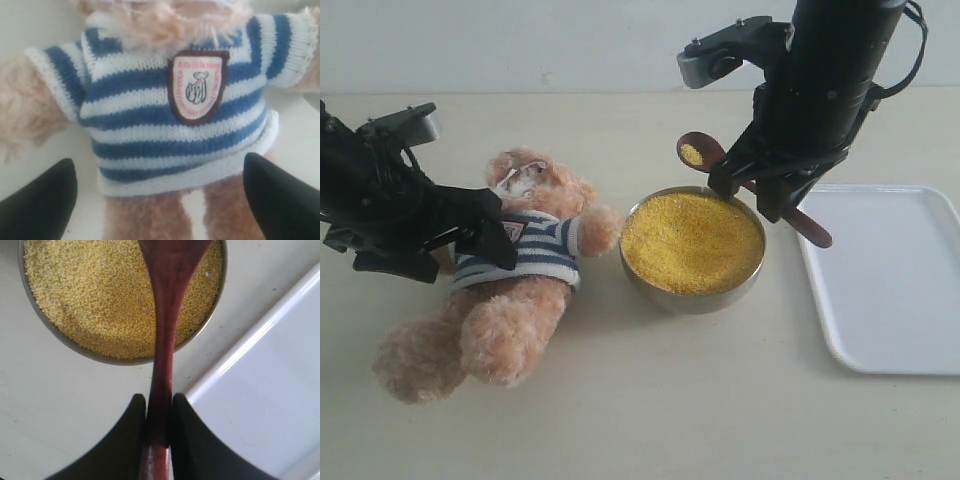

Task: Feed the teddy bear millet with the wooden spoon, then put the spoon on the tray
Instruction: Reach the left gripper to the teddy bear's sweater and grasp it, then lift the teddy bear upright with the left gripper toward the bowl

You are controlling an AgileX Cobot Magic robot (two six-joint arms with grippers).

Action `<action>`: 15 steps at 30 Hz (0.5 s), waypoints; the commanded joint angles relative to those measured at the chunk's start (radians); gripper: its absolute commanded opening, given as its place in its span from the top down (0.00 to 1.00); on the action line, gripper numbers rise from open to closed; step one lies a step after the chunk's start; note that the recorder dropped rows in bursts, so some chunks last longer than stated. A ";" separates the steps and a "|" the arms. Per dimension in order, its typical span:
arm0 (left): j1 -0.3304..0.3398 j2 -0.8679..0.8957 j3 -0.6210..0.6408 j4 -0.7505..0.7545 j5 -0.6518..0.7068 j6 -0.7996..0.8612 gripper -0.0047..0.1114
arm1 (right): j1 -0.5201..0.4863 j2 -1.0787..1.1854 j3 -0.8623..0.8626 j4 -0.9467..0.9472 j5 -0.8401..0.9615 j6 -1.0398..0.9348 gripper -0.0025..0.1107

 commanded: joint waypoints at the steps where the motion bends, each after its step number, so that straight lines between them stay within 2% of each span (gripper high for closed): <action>1: -0.012 0.002 -0.005 -0.034 -0.042 0.027 0.22 | -0.004 -0.007 -0.002 -0.001 0.002 -0.005 0.98; 5: -0.012 0.045 -0.005 -0.097 -0.055 0.082 0.22 | -0.004 -0.007 -0.002 -0.001 0.002 -0.005 0.98; 15: -0.012 0.131 -0.005 -0.147 -0.130 0.135 0.22 | -0.004 -0.007 -0.002 -0.001 0.002 -0.005 0.98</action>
